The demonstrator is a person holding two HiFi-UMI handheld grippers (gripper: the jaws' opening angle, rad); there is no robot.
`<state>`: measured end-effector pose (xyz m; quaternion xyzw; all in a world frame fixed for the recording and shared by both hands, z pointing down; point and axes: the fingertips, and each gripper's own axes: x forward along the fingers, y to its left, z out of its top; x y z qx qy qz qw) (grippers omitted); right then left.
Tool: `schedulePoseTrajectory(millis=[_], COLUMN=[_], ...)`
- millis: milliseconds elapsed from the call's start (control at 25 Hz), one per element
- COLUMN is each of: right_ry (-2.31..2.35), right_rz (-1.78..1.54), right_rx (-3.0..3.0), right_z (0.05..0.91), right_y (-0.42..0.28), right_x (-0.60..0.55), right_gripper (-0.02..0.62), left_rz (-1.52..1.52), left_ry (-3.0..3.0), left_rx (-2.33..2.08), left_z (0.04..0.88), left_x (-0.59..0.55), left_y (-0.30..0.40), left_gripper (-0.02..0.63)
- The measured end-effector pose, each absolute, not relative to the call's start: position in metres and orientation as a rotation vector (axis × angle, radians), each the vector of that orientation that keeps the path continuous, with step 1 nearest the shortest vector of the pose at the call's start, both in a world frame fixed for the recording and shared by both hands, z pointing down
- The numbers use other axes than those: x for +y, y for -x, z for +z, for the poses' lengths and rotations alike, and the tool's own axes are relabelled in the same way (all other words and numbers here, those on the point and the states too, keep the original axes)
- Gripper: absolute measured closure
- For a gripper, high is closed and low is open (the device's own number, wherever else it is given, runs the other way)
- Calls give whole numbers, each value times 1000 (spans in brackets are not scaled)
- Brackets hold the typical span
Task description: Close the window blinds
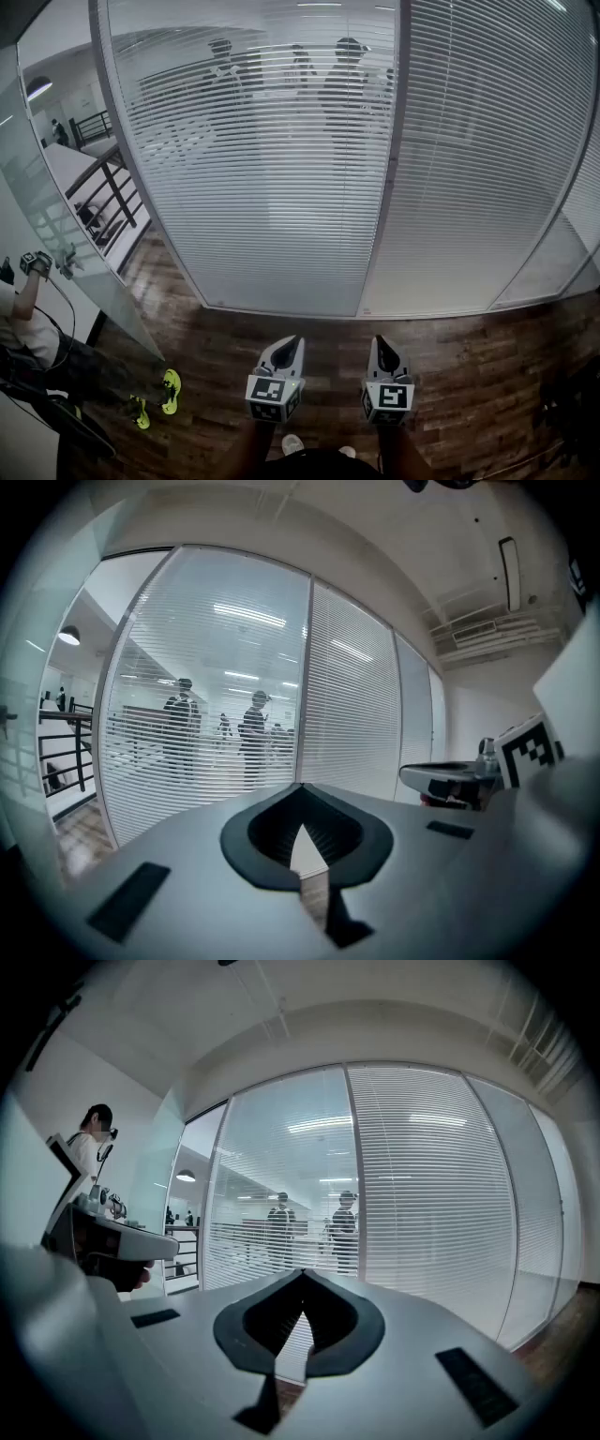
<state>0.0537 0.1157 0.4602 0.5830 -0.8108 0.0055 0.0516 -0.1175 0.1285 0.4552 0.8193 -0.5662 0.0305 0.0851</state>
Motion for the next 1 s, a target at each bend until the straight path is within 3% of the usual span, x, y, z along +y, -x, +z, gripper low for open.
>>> schedulePoseTrajectory(millis=[120, 1000], right_ry=[-1791, -1766], right_rz=[137, 78], right_rx=[-2500, -2422], right_z=[470, 472], right_y=[-56, -53], right_x=[115, 128], right_gripper=[594, 594], left_rz=[79, 102], left_ry=[-2410, -2434], left_rx=[-1679, -1652], left_z=[463, 471], left_x=[132, 139], left_y=[121, 117], left_gripper=[606, 606])
